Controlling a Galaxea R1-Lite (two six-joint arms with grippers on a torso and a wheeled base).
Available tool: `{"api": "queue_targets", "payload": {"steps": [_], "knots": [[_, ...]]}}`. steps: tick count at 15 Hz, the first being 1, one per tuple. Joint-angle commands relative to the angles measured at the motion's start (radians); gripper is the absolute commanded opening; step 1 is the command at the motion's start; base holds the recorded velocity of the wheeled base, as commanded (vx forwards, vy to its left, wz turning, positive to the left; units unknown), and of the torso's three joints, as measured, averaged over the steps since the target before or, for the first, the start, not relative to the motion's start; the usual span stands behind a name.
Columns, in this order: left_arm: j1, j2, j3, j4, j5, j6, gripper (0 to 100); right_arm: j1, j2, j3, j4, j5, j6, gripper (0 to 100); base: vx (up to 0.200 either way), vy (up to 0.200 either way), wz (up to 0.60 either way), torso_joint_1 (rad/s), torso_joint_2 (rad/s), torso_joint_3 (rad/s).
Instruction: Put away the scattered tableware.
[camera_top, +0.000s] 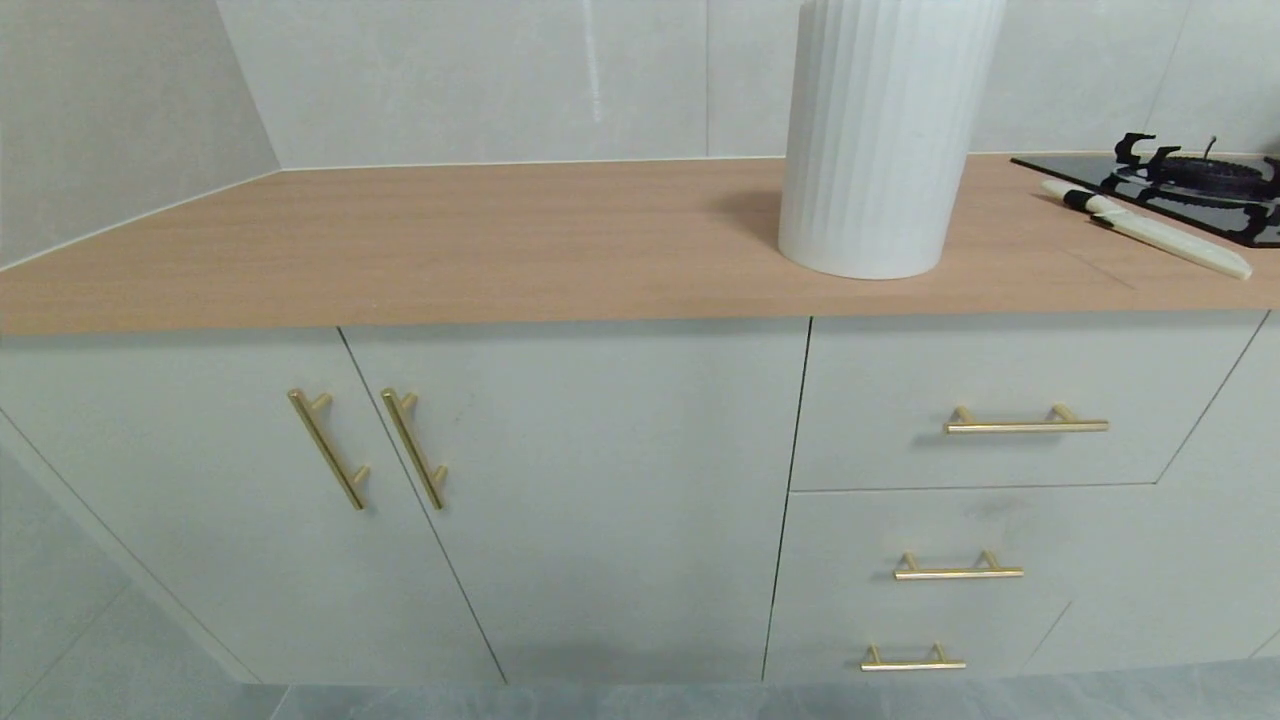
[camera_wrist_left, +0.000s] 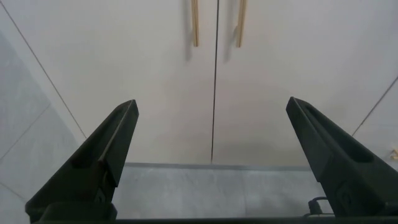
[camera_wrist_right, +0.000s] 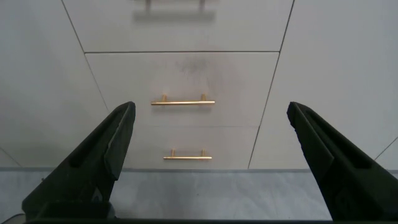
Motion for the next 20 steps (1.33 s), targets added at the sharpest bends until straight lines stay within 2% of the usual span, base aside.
{"api": "queue_targets", "payload": {"steps": [1,2,14,20], "knots": [[0.0,0.0,0.0,0.001,0.0,0.0,100,0.001,0.002,-0.001,0.0,0.001,0.0,100,0.0,0.0,0.0,0.0,0.0,0.0],[0.0,0.0,0.0,-0.001,0.0,0.001,100,0.001,0.002,0.0,0.0,0.001,0.0,100,0.0,0.0,0.0,0.0,0.0,0.0],[0.0,0.0,0.0,-0.001,0.0,0.0,100,0.001,0.002,0.0,0.0,0.001,0.0,100,0.0,-0.2,0.0,0.002,0.0,0.004],[0.0,0.0,0.0,-0.001,0.0,0.0,100,0.001,0.002,0.0,0.0,0.001,0.0,100,0.0,0.0,0.0,0.0,0.0,0.0]]}}
